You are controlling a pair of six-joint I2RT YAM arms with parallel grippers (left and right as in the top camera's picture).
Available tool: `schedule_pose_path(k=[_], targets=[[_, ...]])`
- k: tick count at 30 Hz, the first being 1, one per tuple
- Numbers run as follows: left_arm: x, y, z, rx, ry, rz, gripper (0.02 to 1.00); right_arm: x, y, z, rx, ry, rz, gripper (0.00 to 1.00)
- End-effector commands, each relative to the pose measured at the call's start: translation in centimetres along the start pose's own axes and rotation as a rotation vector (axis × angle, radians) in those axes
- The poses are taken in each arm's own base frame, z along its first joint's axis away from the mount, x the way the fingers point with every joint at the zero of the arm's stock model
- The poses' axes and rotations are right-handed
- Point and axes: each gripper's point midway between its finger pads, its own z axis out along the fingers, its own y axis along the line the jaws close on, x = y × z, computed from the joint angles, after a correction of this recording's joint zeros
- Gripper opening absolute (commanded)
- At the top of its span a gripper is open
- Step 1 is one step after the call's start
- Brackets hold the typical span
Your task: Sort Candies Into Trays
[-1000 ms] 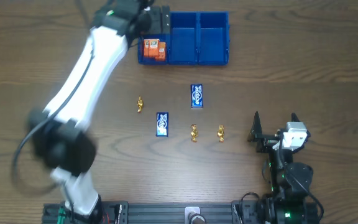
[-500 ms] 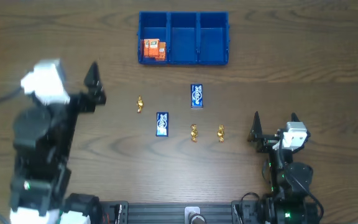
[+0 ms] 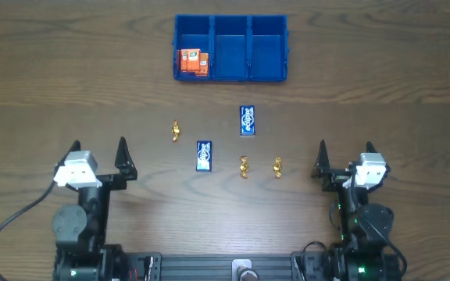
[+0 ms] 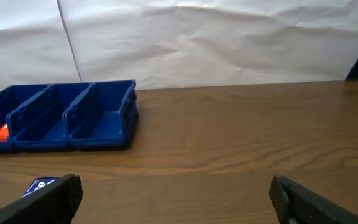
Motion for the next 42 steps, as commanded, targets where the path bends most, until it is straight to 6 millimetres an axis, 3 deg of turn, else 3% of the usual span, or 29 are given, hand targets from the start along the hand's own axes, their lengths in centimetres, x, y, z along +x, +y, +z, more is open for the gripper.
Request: schedule_pose_path(k=[1,5,31,37,42], targets=[[2.7,0.2,0.2,0.009,0.018,0.009,0.998,0.1,-0.1,0.0,0.004,0.004,-0.012,0.998],[4.8,0.6,0.1,-0.004,0.107,0.011,0.996,0.1,-0.1,0.0,0.004,0.004,-0.012,0.998],[4.8,0.5,0.1,-0.004,0.106,0.011,0.998,-0.1,0.0,0.0,-0.004,-0.006,0.0,0.998],[4.8,0.5,0.1,-0.004,0.106,0.011,0.998,-4.3,3.7,-0.7,-0.223,-0.079,0.247,0.998],[4.8,0.5,0.1,-0.004,0.106,0.011,0.998,-9.2,6.2,-0.5,-0.334,0.072,0.28,0.998]])
